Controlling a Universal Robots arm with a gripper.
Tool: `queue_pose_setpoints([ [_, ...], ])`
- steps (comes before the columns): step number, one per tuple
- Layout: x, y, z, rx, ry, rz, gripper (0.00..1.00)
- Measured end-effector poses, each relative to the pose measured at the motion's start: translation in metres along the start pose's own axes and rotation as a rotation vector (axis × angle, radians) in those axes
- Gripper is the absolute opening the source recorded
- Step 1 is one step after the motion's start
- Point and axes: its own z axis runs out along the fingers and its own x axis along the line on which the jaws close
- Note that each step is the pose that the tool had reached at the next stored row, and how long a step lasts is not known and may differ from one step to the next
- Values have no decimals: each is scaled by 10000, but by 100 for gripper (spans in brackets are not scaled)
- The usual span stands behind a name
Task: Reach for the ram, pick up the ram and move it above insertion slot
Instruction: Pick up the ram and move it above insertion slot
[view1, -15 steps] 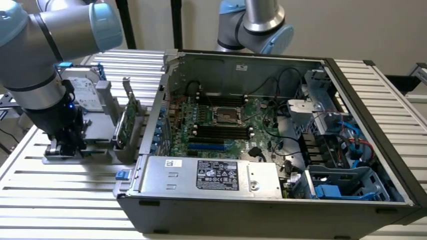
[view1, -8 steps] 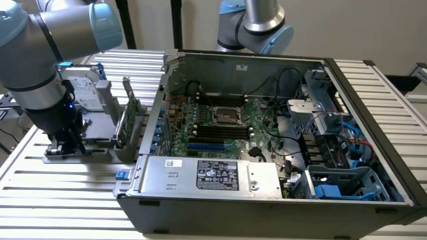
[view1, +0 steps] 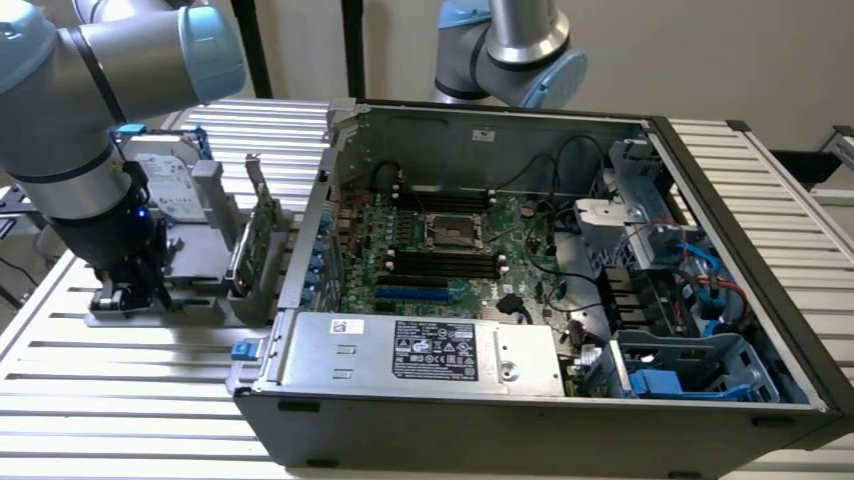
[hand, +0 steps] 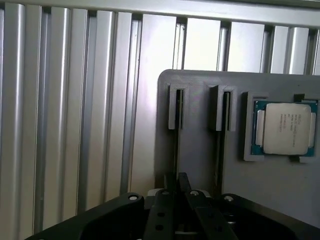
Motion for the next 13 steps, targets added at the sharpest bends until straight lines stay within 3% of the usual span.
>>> queue_pose_setpoints([
  [7, 0, 1, -35, -1, -2, 77, 14],
  [13, -2, 6, -247, 0, -3, 78, 14],
])
